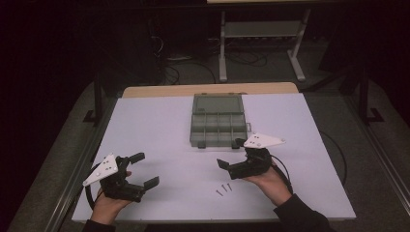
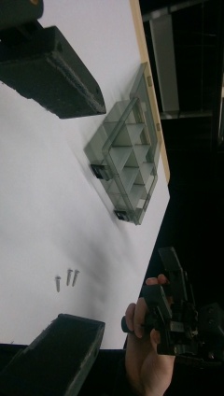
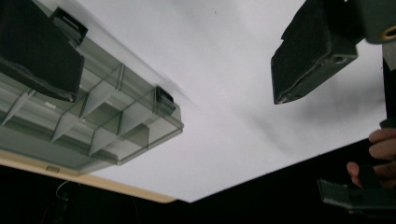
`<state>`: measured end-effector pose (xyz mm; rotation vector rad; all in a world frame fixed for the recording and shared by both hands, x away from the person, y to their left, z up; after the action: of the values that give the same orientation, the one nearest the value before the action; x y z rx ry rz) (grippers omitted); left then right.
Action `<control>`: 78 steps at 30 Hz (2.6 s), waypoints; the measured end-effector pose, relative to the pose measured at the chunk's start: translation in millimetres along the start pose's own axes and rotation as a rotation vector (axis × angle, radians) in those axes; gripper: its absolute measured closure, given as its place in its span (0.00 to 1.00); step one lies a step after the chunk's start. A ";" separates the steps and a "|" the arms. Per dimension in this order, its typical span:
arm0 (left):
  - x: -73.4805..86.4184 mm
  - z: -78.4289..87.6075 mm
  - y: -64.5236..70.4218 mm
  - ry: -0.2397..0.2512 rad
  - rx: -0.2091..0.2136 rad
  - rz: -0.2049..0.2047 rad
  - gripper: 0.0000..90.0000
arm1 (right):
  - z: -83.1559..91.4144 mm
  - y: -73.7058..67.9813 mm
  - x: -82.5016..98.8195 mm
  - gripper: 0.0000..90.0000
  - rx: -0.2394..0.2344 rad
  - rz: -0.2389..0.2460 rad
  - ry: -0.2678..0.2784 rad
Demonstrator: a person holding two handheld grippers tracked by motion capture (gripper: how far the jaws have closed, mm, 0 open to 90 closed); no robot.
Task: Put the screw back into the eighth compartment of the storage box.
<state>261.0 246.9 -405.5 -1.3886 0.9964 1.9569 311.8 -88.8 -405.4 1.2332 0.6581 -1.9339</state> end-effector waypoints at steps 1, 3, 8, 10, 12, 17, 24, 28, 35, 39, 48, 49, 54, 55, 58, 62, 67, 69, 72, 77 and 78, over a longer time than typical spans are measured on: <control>0.0 0.1 0.0 -0.001 -0.001 0.000 0.00 | -0.3 0.2 0.4 0.03 0.000 0.000 -0.006; 0.1 0.2 -0.1 -0.001 -0.002 0.002 0.00 | -0.6 0.6 2.0 0.04 -0.002 -0.003 -0.028; 0.0 0.6 -0.2 -0.003 -0.002 0.002 0.00 | -1.2 0.5 5.9 0.07 -0.005 -0.007 -0.092; 0.1 0.5 -0.3 -0.001 -0.001 0.003 0.00 | -2.5 -0.8 9.0 0.11 -0.002 -0.009 -0.150; 0.1 0.7 -0.3 -0.001 -0.001 0.003 0.00 | -3.1 -0.8 10.3 0.13 -0.002 -0.009 -0.165; 0.2 0.6 -0.4 -0.001 -0.001 0.004 0.00 | -5.3 -2.2 15.3 0.15 -0.014 -0.006 -0.230; 0.3 0.6 -0.1 -0.001 0.000 0.004 0.00 | -6.4 -5.1 20.6 0.21 -0.025 -0.016 -0.301; 0.2 0.6 -0.2 -0.001 0.000 0.004 0.00 | -6.3 -5.8 22.0 0.25 -0.026 -0.017 -0.325; 0.2 0.5 -0.1 -0.001 0.000 0.005 0.00 | -7.8 -9.4 28.4 0.35 -0.036 -0.020 -0.412; 0.3 0.4 0.0 -0.001 0.002 0.002 0.00 | -8.4 -10.5 32.4 0.41 -0.040 -0.017 -0.453; 0.4 0.3 0.3 -0.002 0.003 0.004 0.00 | -11.9 -15.5 41.6 0.57 -0.060 0.012 -0.525; 0.4 0.3 0.3 -0.002 0.003 0.004 0.00 | -11.9 -15.5 41.6 0.57 -0.060 0.012 -0.525; 0.4 0.3 0.2 -0.001 0.003 0.005 0.00 | -14.2 -18.7 44.9 0.63 -0.080 0.033 -0.544; 0.4 0.3 0.2 0.000 0.004 0.004 0.00 | -15.0 -20.0 46.3 0.65 -0.085 0.037 -0.553; 0.4 0.3 0.3 0.001 0.004 0.004 0.00 | -15.7 -21.0 47.5 0.67 -0.088 0.040 -0.555; 0.4 0.3 0.2 0.000 0.004 0.004 0.00 | -16.1 -23.0 50.0 0.71 -0.094 0.044 -0.573; 0.3 0.4 0.3 0.001 0.004 0.004 0.00 | -17.5 -25.6 53.6 0.76 -0.113 0.054 -0.590; 0.4 0.4 0.4 0.000 0.005 0.004 0.00 | -17.7 -26.0 54.0 0.76 -0.114 0.055 -0.593; 0.4 0.3 0.6 0.000 0.005 0.006 0.00 | -18.7 -27.4 55.4 0.79 -0.121 0.059 -0.601; 0.4 0.4 0.2 0.000 0.004 0.005 0.00 | -19.8 -28.6 56.6 0.83 -0.121 0.062 -0.610; 0.5 0.4 0.2 0.000 0.004 0.005 0.00 | -19.8 -27.9 57.0 0.86 -0.115 0.070 -0.611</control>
<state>260.5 247.1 -405.7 -1.3848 1.0047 1.9573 284.9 -75.1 -464.6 0.5332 0.3876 -2.0338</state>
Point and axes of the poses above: each handheld gripper's, and its own axes: z roughly backward along the jaws, x roughly out of its underside, y roughly to its right, the point moved 4 cm from there along -z, roughly forward along the jaws, and after that the axes turned 7 degrees about z, right-handed, at the moved point
